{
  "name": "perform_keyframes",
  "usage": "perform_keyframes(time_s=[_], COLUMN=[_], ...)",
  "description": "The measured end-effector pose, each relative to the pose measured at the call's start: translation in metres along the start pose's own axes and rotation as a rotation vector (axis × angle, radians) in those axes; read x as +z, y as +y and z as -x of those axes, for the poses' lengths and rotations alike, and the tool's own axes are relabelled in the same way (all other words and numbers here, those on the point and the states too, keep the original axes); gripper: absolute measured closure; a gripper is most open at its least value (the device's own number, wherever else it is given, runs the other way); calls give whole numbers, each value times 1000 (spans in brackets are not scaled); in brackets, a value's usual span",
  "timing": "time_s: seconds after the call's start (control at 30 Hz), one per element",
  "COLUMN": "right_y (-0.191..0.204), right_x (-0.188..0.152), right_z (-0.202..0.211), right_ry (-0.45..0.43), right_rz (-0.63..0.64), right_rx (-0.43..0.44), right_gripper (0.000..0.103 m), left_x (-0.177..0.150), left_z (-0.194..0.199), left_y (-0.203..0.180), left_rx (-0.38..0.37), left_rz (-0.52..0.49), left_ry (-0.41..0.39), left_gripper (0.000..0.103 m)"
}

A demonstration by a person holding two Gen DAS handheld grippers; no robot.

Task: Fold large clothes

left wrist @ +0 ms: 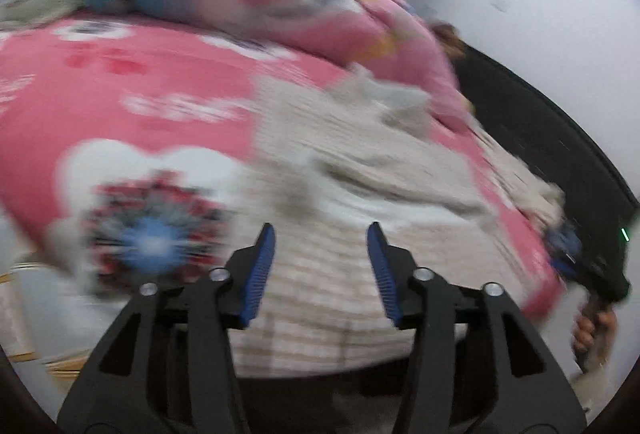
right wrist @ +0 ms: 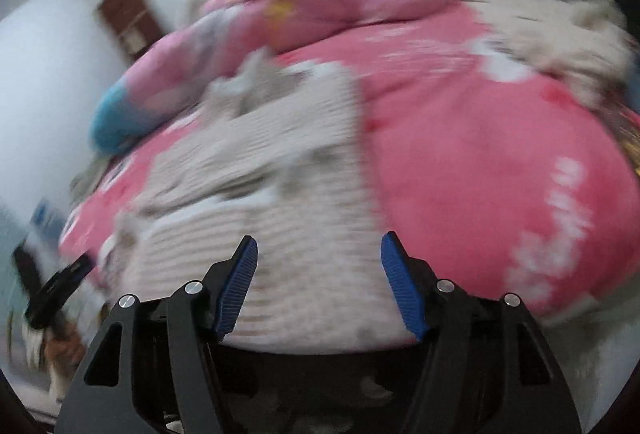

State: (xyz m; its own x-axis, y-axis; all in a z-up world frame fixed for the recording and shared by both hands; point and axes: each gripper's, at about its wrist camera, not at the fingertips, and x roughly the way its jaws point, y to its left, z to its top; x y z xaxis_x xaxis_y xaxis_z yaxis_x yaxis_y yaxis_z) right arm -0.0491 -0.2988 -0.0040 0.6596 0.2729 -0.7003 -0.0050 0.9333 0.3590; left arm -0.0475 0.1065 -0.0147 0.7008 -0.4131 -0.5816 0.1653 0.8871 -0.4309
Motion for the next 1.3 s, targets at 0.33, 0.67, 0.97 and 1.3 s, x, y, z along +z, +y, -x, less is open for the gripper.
perform_keyframes(time_s=[0.33,0.67,0.97,1.3], right_y=[36,54,77,66], right_x=[-4,-10,13,4], right_z=[-110,-95,-54,-120], right_ry=[187,142,-28,110], right_rz=[199,256,275,265], right_rx=[-10,-41,-83,-121], right_gripper=[40,96,97,85], left_x=[-24,-24,9,-8], left_z=[-89,-87,-64,-120], left_y=[-53,-70,-103,-63], left_rx=[38,107,156,130], left_rz=[-183,-248,-400,-323], left_ry=[167,120,-39,82], left_gripper=[60,99,100,93])
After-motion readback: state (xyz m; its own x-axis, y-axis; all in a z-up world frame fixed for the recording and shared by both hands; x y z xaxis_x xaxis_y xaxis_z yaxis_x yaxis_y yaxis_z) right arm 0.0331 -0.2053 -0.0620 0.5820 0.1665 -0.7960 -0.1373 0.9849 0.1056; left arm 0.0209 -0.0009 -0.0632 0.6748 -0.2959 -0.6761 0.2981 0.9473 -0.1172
